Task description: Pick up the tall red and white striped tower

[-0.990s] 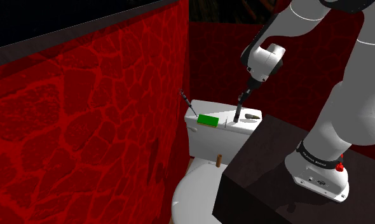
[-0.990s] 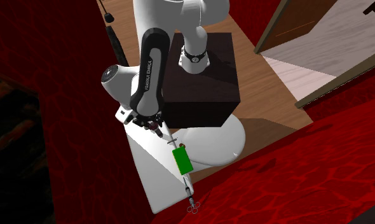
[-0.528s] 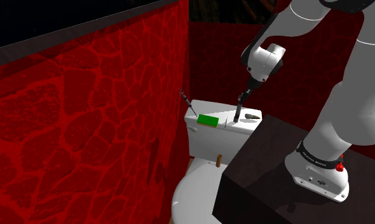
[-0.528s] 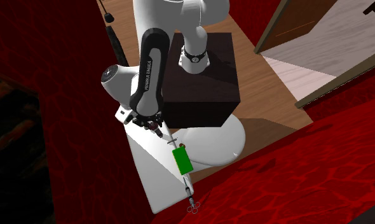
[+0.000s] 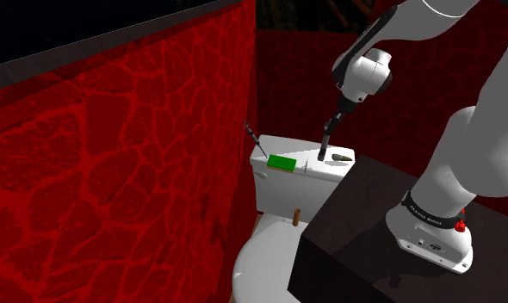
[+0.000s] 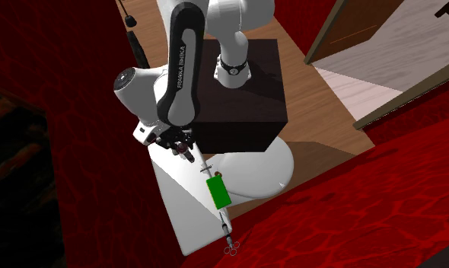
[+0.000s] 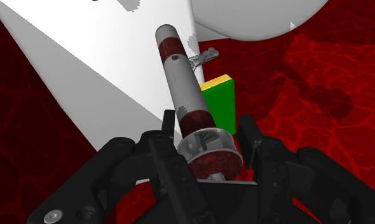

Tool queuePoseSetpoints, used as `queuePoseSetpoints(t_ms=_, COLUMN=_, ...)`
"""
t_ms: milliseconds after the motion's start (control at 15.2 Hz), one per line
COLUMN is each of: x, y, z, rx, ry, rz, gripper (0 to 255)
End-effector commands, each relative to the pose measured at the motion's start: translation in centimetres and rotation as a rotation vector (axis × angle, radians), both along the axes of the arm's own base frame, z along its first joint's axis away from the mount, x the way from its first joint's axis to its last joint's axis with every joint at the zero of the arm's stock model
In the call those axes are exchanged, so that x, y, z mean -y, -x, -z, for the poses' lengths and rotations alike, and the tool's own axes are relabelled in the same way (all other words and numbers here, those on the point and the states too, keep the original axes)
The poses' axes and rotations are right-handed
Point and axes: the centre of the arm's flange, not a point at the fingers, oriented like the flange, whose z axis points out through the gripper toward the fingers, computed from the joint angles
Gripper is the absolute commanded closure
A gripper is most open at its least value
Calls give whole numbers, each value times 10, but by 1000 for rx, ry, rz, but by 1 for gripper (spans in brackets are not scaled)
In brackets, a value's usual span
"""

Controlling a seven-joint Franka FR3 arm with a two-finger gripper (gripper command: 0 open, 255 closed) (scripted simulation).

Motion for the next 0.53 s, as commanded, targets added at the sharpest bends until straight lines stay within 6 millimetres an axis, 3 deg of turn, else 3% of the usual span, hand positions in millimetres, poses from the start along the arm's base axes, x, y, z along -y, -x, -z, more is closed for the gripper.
queuePoseSetpoints(t_ms=0, x=1, y=0, z=-11, rx=-1, ry=1, rz=-1, gripper=255)
queuePoseSetpoints(t_ms=462, x=1, y=0, z=-43, rx=-1, ry=1, rz=-1, gripper=255)
